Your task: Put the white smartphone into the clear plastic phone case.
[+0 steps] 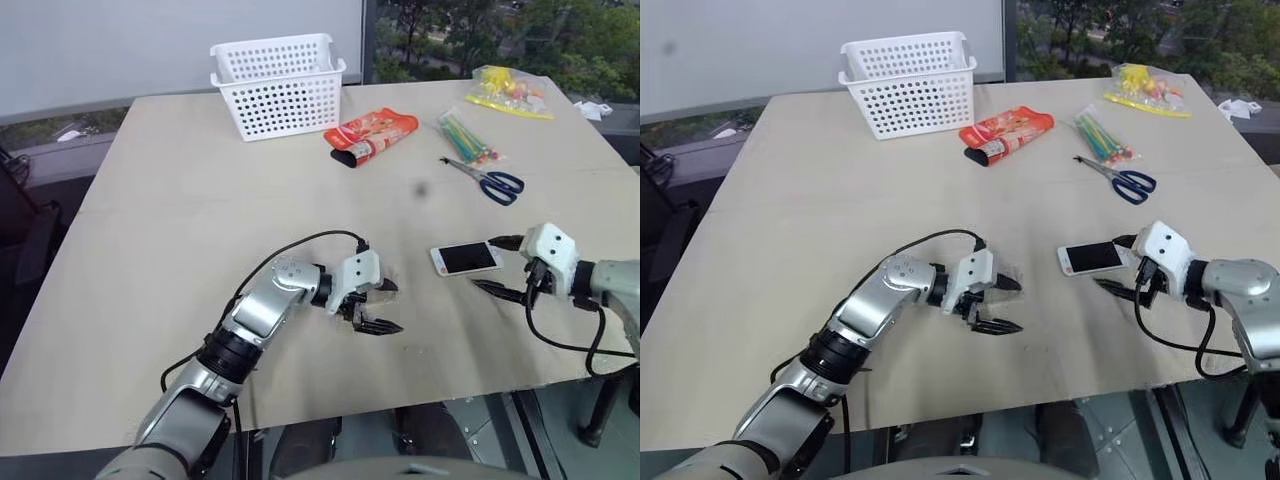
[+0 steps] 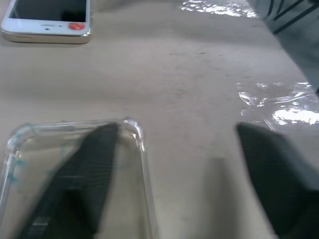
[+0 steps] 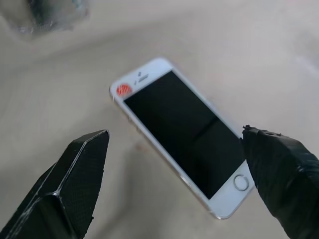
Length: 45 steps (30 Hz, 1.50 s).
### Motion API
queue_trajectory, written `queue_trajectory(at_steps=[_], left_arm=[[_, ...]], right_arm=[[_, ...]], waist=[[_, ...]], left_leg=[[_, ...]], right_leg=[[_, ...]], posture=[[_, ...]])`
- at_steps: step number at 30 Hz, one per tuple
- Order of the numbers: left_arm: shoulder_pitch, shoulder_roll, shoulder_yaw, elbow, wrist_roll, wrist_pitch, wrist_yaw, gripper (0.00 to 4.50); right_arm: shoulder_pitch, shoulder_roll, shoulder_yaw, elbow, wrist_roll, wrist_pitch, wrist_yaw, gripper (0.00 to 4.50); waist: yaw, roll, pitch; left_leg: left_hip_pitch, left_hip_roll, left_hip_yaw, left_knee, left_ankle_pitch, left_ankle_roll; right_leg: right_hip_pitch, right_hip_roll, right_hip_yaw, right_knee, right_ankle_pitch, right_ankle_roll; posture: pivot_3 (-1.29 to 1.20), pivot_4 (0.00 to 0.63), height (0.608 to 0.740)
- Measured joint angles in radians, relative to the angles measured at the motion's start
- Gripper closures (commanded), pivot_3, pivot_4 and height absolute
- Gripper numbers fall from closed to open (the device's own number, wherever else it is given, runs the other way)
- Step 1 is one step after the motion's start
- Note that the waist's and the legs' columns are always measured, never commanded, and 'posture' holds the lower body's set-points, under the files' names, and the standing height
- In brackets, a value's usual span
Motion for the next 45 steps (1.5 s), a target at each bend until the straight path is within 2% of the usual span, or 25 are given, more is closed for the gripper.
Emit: queue_trajectory(at_steps=[5,10,14,17,21,28,35,38,39,41,43,45], left_arm=[[0.009,0.115,0.068,-0.156,-0.055,0.106,-0.012,0.57],[0.081,0.248,0.164,-0.339,-0.129,0.236,0.003,0.57],[0.161,0.302,0.202,-0.423,-0.166,0.291,0.028,0.57],[0.198,0.313,0.206,-0.457,-0.188,0.31,0.05,0.57],[0.211,0.321,0.219,-0.479,-0.211,0.324,0.077,0.57],[0.21,0.292,0.239,-0.485,-0.28,0.327,0.1,0.57],[0.197,0.276,0.244,-0.456,-0.321,0.324,0.108,0.57],[0.194,0.273,0.25,-0.456,-0.342,0.322,0.109,0.51],[0.194,0.273,0.251,-0.456,-0.347,0.321,0.11,0.51],[0.194,0.271,0.255,-0.456,-0.355,0.319,0.113,0.51],[0.194,0.268,0.255,-0.455,-0.358,0.315,0.114,0.51],[0.194,0.267,0.255,-0.452,-0.358,0.306,0.119,0.51]], right_arm=[[-0.185,0.039,0.063,0.27,-0.046,-0.101,0.114,0.0],[-0.429,0.14,0.104,0.61,-0.084,-0.135,0.207,0.0],[-0.534,0.169,0.131,0.806,-0.139,-0.155,0.244,0.0],[-0.581,0.156,0.174,0.847,-0.191,-0.162,0.296,0.0],[-0.563,0.113,0.208,0.816,-0.237,-0.198,0.361,0.0],[-0.453,0.074,0.19,0.658,-0.243,-0.194,0.349,0.0],[-0.235,0.029,0.111,0.366,-0.198,-0.104,0.29,0.0],[-0.146,0.01,0.086,0.237,-0.172,-0.033,0.281,0.78],[-0.115,0.002,0.078,0.193,-0.16,-0.007,0.276,1.19],[-0.077,0.002,0.068,0.14,-0.153,0.021,0.256,1.19],[-0.056,0.015,0.056,0.118,-0.15,0.034,0.224,1.54],[-0.043,0.041,0.048,0.114,-0.15,0.038,0.181,1.64]], waist=[[-0.019,0.0,0.001],[-0.035,-0.001,0.006],[-0.028,-0.002,0.006],[-0.021,-0.002,0.006],[-0.013,-0.005,0.004],[-0.003,-0.006,0.003],[0.012,-0.008,0.001],[0.01,-0.01,-0.001],[0.011,-0.01,-0.001],[0.009,-0.012,-0.003],[0.008,-0.015,-0.005],[0.005,-0.022,-0.009]], left_leg=[[0.0,0.001,0.0,-0.001,0.0,0.0],[0.001,0.002,0.0,-0.003,0.0,0.0],[0.001,0.002,-0.001,-0.004,0.0,0.0],[0.001,0.001,-0.001,-0.004,0.0,-0.001],[0.002,0.001,-0.003,-0.003,0.0,-0.001],[0.002,0.0,-0.003,-0.003,0.0,-0.001],[0.001,0.001,-0.005,-0.004,0.0,-0.001],[0.001,0.001,-0.005,-0.004,0.0,-0.001],[0.001,0.001,-0.006,-0.004,0.0,-0.001],[0.002,0.001,-0.006,-0.004,0.0,-0.001],[0.002,0.001,-0.005,-0.004,0.0,-0.001],[0.003,0.002,-0.005,-0.004,0.0,-0.001]], right_leg=[[0.0,0.0,0.0,0.0,0.002,0.003],[-0.001,0.001,0.001,0.0,0.002,0.003],[-0.001,0.001,0.001,-0.001,0.002,0.003],[-0.001,0.0,0.001,-0.001,0.002,0.003],[0.001,0.0,-0.001,-0.001,0.002,0.003],[0.001,-0.001,-0.001,-0.001,0.002,0.003],[0.001,0.0,-0.004,-0.001,0.002,0.003],[0.001,0.0,-0.004,-0.001,0.002,0.003],[0.001,0.0,-0.004,-0.001,0.002,0.003],[0.001,0.0,-0.004,-0.001,0.0,-0.001],[0.001,0.0,-0.004,-0.001,-0.001,-0.001],[0.002,0.002,-0.004,-0.001,-0.001,-0.001]], posture=[[0.0,0.15,0.74],[0.0,0.15,0.74],[0.0,0.15,0.74],[0.0,0.15,0.74],[0.0,0.15,0.74],[0.0,0.15,0.74],[0.0,0.15,0.74],[0.0,0.15,0.74],[0.0,0.15,0.74],[0.0,0.15,0.74],[0.0,0.15,0.74],[0.0,0.15,0.74]])
